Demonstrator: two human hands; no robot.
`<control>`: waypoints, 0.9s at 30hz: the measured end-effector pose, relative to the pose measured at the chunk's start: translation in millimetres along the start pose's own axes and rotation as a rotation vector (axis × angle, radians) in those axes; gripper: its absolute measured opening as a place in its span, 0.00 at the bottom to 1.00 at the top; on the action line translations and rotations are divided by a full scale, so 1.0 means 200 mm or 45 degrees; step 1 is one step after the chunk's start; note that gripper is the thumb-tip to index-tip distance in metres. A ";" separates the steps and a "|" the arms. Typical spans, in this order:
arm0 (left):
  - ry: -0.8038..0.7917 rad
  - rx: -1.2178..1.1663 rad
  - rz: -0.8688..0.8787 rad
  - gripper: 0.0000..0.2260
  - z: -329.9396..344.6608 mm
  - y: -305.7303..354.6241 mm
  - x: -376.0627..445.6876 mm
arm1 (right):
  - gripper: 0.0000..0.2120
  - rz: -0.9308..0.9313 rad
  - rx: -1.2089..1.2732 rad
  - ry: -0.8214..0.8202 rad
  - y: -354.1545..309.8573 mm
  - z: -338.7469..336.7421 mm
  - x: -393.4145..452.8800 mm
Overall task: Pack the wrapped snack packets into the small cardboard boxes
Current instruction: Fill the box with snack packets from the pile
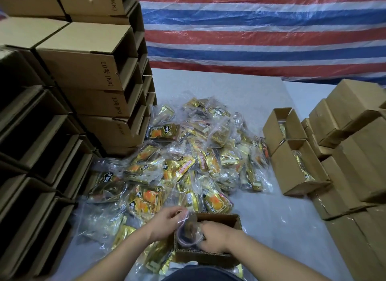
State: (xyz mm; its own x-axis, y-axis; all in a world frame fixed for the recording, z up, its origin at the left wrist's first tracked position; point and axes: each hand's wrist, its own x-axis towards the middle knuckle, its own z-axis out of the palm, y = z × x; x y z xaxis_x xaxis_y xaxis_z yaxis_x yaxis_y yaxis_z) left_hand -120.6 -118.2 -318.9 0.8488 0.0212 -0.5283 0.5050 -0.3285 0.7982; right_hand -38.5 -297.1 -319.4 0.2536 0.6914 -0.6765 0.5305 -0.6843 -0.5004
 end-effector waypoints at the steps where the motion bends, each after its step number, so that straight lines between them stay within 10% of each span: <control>1: 0.004 0.011 -0.015 0.16 0.00 -0.01 0.01 | 0.17 0.011 -0.065 -0.001 0.00 0.02 0.03; 14: 0.018 0.064 0.047 0.08 0.03 -0.06 0.06 | 0.15 0.167 -0.774 -0.271 0.04 0.08 0.09; 27: 0.102 0.021 0.056 0.13 0.06 -0.08 0.07 | 0.15 0.271 -0.035 -0.253 0.04 -0.10 -0.02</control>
State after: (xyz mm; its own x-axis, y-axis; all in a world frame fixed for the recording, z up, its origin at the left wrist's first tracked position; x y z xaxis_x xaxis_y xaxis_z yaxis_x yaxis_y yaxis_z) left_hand -118.9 -124.7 -342.3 0.8802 0.0821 -0.4674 0.4650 -0.3459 0.8149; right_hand -19.8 -299.9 -310.3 0.1995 0.4722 -0.8586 0.5050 -0.8005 -0.3229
